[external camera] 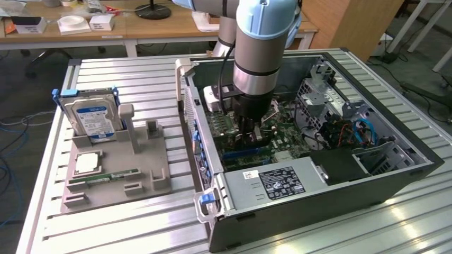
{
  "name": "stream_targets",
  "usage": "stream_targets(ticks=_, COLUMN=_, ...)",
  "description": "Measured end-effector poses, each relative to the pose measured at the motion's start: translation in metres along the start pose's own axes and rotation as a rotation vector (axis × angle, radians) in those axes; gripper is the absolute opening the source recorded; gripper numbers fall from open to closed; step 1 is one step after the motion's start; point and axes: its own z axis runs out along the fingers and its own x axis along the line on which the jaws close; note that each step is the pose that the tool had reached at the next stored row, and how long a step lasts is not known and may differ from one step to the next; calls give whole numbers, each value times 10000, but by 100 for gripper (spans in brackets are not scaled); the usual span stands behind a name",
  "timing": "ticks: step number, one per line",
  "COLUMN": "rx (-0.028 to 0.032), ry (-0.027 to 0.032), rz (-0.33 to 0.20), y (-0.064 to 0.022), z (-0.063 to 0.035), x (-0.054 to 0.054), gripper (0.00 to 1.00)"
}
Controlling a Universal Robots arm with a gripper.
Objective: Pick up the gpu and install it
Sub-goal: 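Insert the gpu into the slot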
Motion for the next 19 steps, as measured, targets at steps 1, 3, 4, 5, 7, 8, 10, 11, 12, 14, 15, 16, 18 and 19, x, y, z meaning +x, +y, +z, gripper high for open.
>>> stream_targets(ticks=1, rx=0, ry=0, rz=0, y=0, z=0, x=0, gripper=27)
stream_targets(ticks=3, rx=0, ry=-3, rz=1, y=-1, z=0, x=0, gripper=27)
stream_targets(ticks=4, rx=-1, ry=-3, rz=1, y=-3, z=0, x=0, gripper=27)
stream_targets(ticks=5, rx=-1, ry=-3, rz=1, y=-4, z=-1, x=0, gripper=27)
stream_targets(ticks=7, rx=-1, ry=-2, rz=1, y=-7, z=-20, x=-1, gripper=27)
stream_targets(ticks=8, rx=0, ry=-3, rz=0, y=-8, z=-32, x=-1, gripper=27)
stream_targets(ticks=10, rx=0, ry=-4, rz=1, y=-9, z=-41, x=-2, gripper=27)
stream_targets(ticks=11, rx=1, ry=-4, rz=0, y=-9, z=-41, x=-2, gripper=27)
stream_targets(ticks=12, rx=1, ry=-5, rz=0, y=-9, z=-41, x=-2, gripper=27)
stream_targets(ticks=14, rx=1, ry=-4, rz=0, y=-9, z=-42, x=-2, gripper=27)
stream_targets(ticks=15, rx=1, ry=-5, rz=-3, y=-9, z=-42, x=-1, gripper=27)
stream_targets(ticks=16, rx=3, ry=-5, rz=-10, y=-9, z=-42, x=-1, gripper=27)
stream_targets(ticks=18, rx=10, ry=-6, rz=-29, y=-9, z=-42, x=-1, gripper=27)
stream_targets(ticks=19, rx=21, ry=-6, rz=-37, y=-8, z=-42, x=-1, gripper=27)
